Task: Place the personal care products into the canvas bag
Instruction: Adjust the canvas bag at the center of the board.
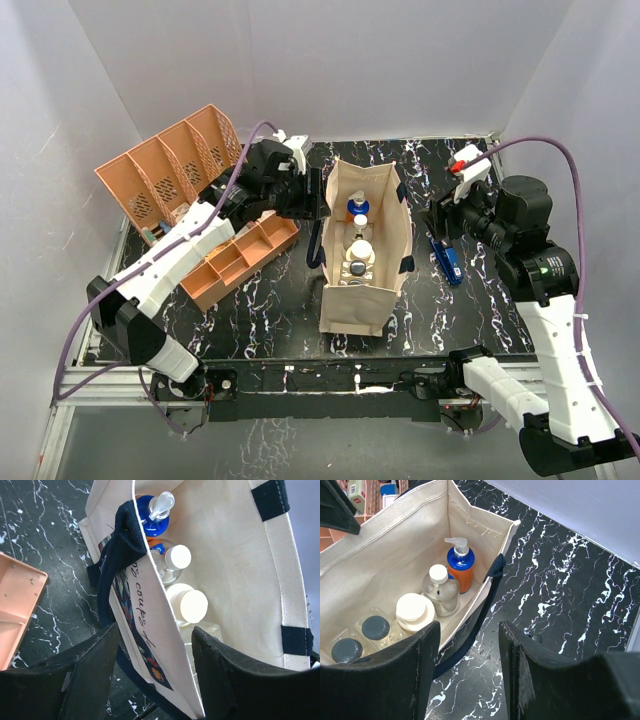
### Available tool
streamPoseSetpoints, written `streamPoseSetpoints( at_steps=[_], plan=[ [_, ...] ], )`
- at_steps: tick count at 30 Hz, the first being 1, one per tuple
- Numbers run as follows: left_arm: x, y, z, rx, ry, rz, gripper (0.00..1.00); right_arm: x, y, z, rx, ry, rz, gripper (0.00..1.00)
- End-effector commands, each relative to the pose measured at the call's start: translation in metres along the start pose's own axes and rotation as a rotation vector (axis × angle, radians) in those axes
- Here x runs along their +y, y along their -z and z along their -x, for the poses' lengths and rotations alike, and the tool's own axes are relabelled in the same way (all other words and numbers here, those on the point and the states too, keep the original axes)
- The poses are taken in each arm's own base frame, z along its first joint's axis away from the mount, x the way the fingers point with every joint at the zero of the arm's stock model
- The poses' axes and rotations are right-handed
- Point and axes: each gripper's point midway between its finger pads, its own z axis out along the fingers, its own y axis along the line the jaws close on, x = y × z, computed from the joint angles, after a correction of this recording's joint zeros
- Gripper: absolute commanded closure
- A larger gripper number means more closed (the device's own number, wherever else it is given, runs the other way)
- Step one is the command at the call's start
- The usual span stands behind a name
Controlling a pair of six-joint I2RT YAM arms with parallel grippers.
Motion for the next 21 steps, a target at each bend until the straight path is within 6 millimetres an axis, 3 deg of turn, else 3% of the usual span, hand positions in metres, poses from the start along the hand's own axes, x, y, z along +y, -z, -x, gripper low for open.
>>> streamPoseSetpoints(
  at_steps=[1, 12, 16, 21],
  plan=[
    [-0.01, -0.008, -0.005, 0.044, 0.051, -0.045, 0.44, 0.002, 0.004, 0.009, -0.044, -0.002, 0.001, 0.47],
    [-0.025, -0.022, -0.006, 0.08, 0.059, -0.106, 0.81, 0.002, 0.005, 0.0, -0.036, -0.006, -0.003, 0.47],
    [-0.029, -0.022, -0.002, 0.07, 0.049, -0.115, 1.0, 0.001, 0.006, 0.001, -0.039, -0.002, -0.008, 0.47],
    [-0.032, -0.021, 0.003, 0.055, 0.046, -0.121, 1.0, 0.001, 0.003, 0.0, -0.034, -0.001, -0.006, 0.47]
  ],
)
